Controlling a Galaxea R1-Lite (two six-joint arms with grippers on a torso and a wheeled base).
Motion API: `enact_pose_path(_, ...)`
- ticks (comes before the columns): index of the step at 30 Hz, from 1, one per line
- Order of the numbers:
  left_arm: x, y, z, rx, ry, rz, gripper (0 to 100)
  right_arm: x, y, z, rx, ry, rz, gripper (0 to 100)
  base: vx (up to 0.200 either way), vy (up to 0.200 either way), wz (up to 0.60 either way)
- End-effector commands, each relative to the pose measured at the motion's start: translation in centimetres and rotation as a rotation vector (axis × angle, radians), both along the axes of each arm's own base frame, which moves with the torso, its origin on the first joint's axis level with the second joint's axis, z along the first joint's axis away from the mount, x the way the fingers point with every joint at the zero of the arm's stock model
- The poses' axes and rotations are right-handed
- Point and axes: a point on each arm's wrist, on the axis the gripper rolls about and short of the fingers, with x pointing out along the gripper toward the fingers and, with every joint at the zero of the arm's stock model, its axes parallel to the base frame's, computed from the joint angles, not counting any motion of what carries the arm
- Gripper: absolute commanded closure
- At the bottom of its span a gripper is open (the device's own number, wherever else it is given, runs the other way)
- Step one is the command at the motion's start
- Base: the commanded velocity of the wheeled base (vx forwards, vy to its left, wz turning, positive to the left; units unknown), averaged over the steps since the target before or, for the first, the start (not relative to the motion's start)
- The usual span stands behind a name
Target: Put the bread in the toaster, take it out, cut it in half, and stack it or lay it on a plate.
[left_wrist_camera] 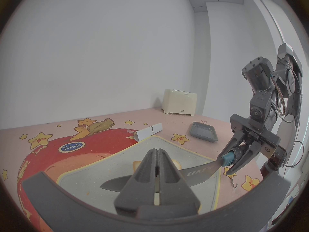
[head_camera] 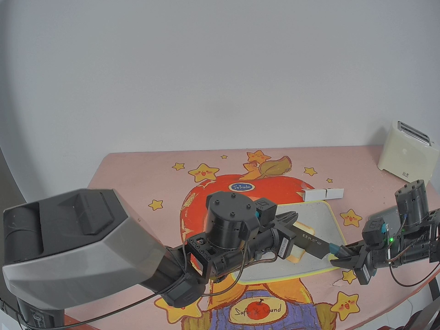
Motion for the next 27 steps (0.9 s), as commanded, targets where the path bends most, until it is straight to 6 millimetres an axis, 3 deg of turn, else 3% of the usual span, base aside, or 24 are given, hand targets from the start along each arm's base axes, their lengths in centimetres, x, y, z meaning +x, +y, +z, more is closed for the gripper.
enact_pose_path(1, 0.0, 0.0, 0.1, -0.003, -0.003, 0.001, 100, 0.3, 0.1, 0.4, 0.004, -0.012, -0.001, 100, 0.000, 0.000, 0.00)
enact_pose_path(5, 0.0, 0.1, 0.1, -0.003, -0.003, 0.004, 100, 0.8, 0.4, 1.4, 0.020, -0.043, 0.001, 100, 0.000, 0.000, 0.00)
enact_pose_path(12, 0.1, 0.1, 0.2, -0.006, -0.006, 0.004, 100, -0.1, -0.1, -0.2, -0.006, 0.014, -0.002, 100, 0.000, 0.000, 0.00)
enact_pose_path(16, 0.1, 0.0, 0.4, -0.013, -0.011, 0.002, 100, -0.2, -0.1, -0.2, -0.005, 0.013, -0.001, 100, 0.000, 0.000, 0.00)
enact_pose_path(22, 0.2, 0.5, 2.3, -0.057, -0.044, 0.010, 100, -0.1, -0.1, -0.1, 0.001, 0.014, 0.002, 100, 0.000, 0.000, 0.00)
enact_pose_path(27, 0.2, 0.5, 2.3, -0.057, -0.044, 0.010, 100, -0.3, 0.1, -0.2, 0.031, 0.050, -0.029, 100, 0.000, 0.000, 0.00)
